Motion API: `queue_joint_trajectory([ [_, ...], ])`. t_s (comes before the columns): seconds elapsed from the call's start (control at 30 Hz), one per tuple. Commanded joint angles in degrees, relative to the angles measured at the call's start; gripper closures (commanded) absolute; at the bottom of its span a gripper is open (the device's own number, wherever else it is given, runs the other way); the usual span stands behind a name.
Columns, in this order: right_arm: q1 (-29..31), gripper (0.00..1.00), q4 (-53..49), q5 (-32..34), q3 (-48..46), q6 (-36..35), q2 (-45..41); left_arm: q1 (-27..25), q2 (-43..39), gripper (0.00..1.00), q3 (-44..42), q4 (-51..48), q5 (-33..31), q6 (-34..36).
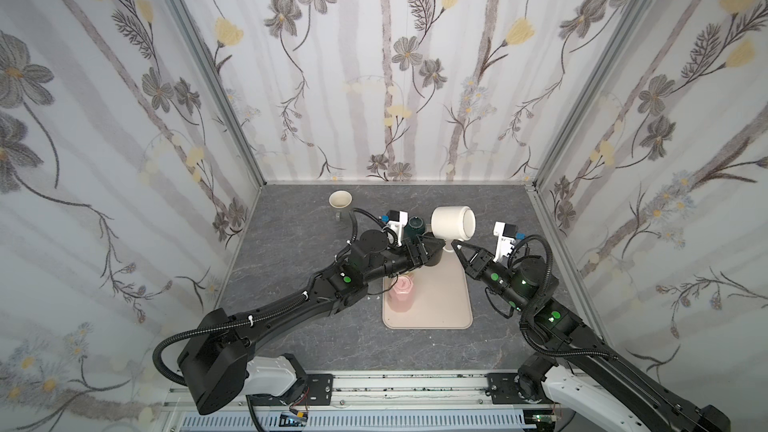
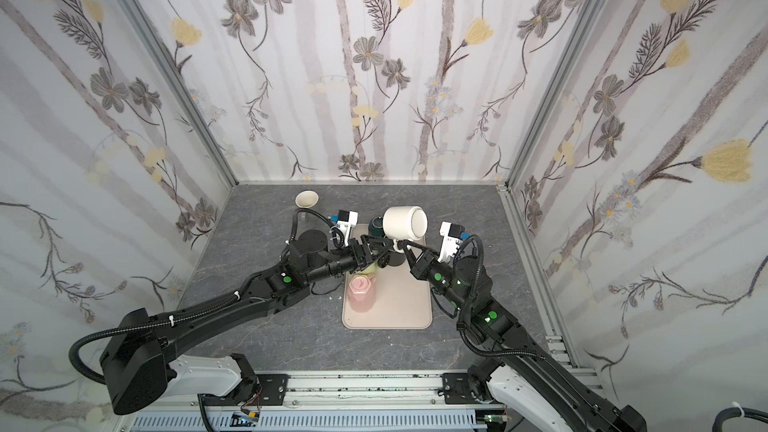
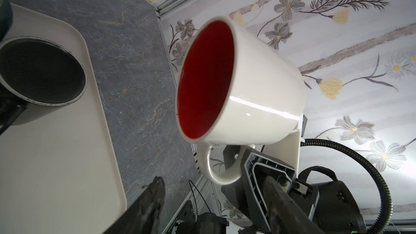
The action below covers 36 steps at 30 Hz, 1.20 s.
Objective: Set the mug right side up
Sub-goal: 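Grasp the white mug's handle with the left gripper beside the right gripper, then rotate the white mug upright with the left gripper while the right gripper holds it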
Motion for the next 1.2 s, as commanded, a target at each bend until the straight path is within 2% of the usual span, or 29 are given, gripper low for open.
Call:
queue_joint_trajectory([
  [0.0, -0.09, 0.93, 8.53, -1.09, -0.25, 0.47, -0.42, -0.21, 1.08, 0.32, 0.9, 4.97, 1.32, -2.06],
  [0.53, -0.05, 0.93, 11.65, -1.43, -2.05, 2.4, -1.17, -0.56, 3.6, 0.4, 2.87, 8.26, 0.77, -3.99],
  [1.17, -0.07, 0.94, 15.13, 0.41, -5.56, 3.36, -2.48, -1.02, 8.68, 0.5, 4.63, 14.08, 3.28, -8.27],
])
